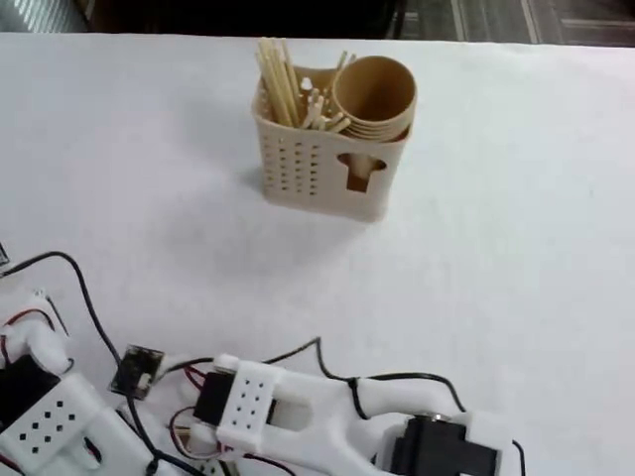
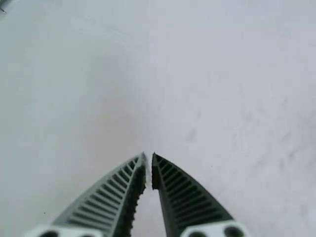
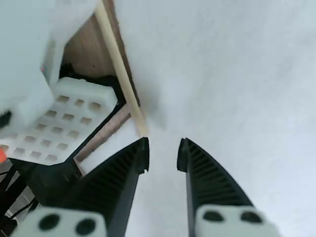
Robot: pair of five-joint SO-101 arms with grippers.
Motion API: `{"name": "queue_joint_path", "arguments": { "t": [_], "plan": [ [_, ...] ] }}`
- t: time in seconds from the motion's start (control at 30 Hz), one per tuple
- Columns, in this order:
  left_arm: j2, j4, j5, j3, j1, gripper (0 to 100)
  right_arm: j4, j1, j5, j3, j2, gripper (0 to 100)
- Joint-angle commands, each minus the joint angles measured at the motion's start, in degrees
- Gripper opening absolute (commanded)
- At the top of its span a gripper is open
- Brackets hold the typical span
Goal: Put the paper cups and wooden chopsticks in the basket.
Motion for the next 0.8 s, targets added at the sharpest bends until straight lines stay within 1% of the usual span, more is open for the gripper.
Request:
{"name": "queue_joint_path", "arguments": {
  "t": [0.0, 0.43, 0.5, 0.63, 0.67, 0.77],
  "plan": [
    [-0.2, -1.2, 0.5, -0.4, -0.2, 5, -0.2, 1.3, -1.8, -2.3, -0.5, 10.9],
    [-0.2, -1.2, 0.5, -0.4, -0.2, 5, 1.8, 1.6, -2.2, -1.8, -0.6, 10.5],
    [-0.2, -1.2, 0.5, -0.4, -0.1, 5, 1.8, 1.6, -5.6, -1.8, -0.6, 10.5],
    [-0.2, -1.2, 0.5, -0.4, -0.1, 5, 1.5, 1.6, -16.5, -1.8, -0.5, 10.9],
    [-0.2, -1.2, 0.5, -0.4, -0.1, 5, 1.5, 1.6, -17.9, -1.8, -0.5, 10.9],
    [-0.2, -1.2, 0.5, -0.4, -0.1, 5, 1.8, 1.6, -18.5, -1.8, -0.5, 10.8]
  ]
}}
